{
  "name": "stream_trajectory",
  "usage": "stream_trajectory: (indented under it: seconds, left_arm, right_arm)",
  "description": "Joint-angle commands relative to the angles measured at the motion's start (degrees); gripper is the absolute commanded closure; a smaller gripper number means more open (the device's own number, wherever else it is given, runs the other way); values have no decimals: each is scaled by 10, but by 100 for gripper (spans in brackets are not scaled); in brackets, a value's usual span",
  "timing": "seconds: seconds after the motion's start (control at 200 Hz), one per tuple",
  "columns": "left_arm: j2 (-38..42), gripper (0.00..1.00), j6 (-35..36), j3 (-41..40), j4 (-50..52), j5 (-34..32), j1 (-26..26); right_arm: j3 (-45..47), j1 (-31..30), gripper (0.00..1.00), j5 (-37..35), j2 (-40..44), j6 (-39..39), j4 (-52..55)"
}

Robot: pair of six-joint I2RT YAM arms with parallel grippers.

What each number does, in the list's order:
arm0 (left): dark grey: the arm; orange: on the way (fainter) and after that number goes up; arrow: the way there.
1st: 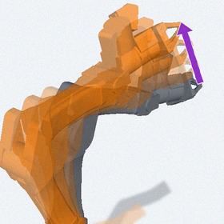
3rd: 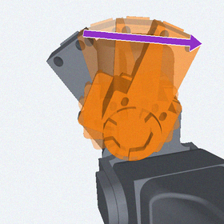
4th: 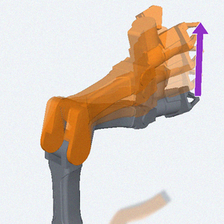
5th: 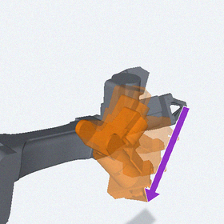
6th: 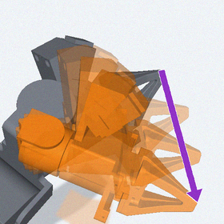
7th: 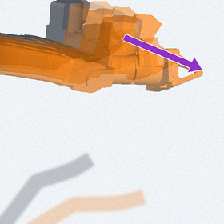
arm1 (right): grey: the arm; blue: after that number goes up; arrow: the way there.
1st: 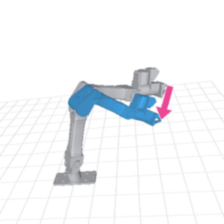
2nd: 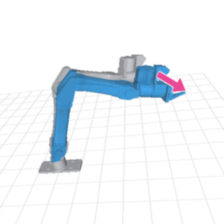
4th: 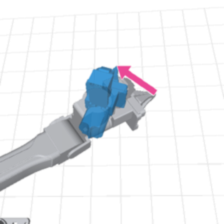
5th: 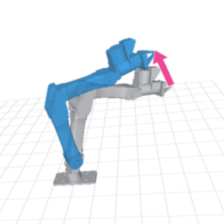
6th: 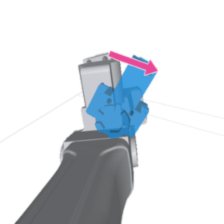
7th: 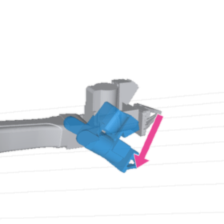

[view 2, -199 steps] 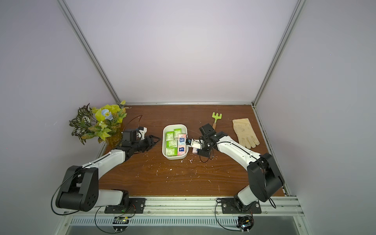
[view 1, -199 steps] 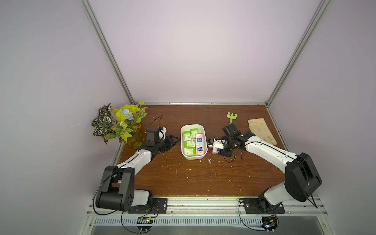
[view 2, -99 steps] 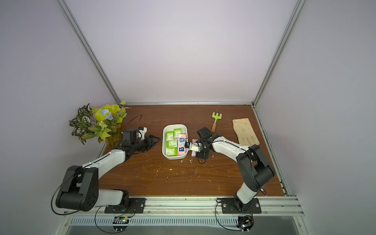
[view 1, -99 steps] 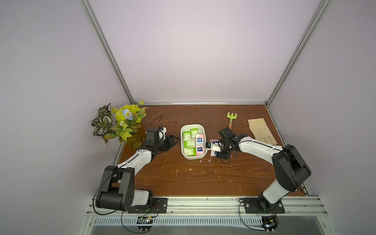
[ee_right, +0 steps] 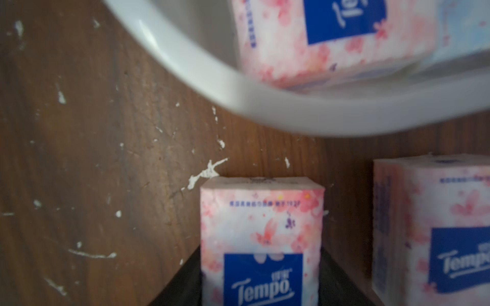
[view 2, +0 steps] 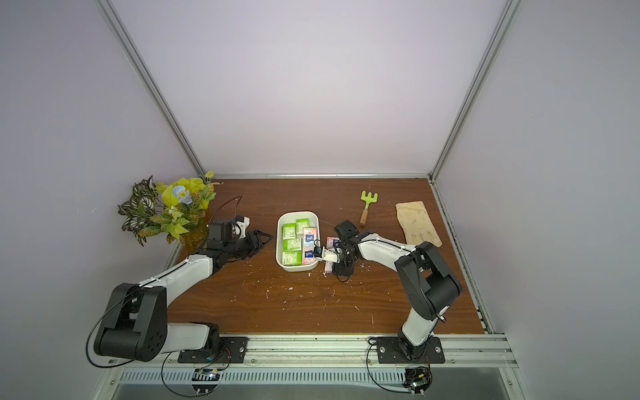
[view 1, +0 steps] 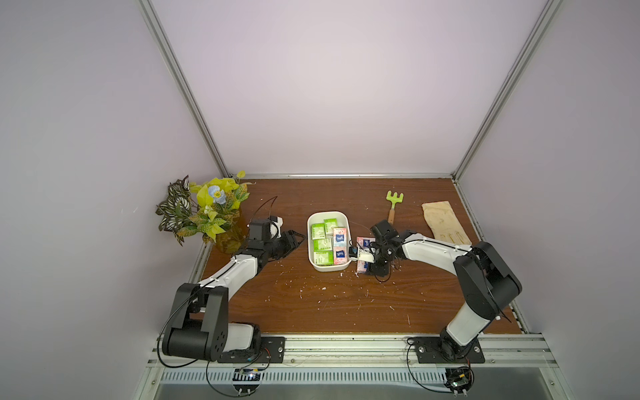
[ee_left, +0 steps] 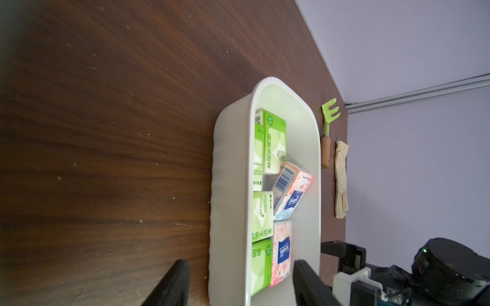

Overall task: Take the pocket tissues out of the storage box
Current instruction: Place the pocket tissues at the center of the board.

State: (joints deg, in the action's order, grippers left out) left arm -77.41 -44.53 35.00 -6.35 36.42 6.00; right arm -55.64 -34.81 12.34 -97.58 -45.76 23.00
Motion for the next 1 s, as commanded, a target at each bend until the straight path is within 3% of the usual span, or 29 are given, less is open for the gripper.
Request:
stream_trajectory:
  seconds: [0.0, 0.375, 0.621, 0.996]
  left_arm:
    - [9, 41, 11, 11, 6, -7, 5]
    - [9, 40, 7, 17, 1, -2, 5]
    - [4, 40, -1, 27, -17, 22, 13]
    - [-47, 45, -16, 50, -52, 20, 38]
  right_arm:
    - [-2, -3, 37, 8, -1, 5, 12]
    - [-15, 8, 13, -11, 60, 13, 7]
    - [-63, 12, 8, -1, 112, 38, 11]
    - [-240, -21, 11, -4, 55, 277, 2]
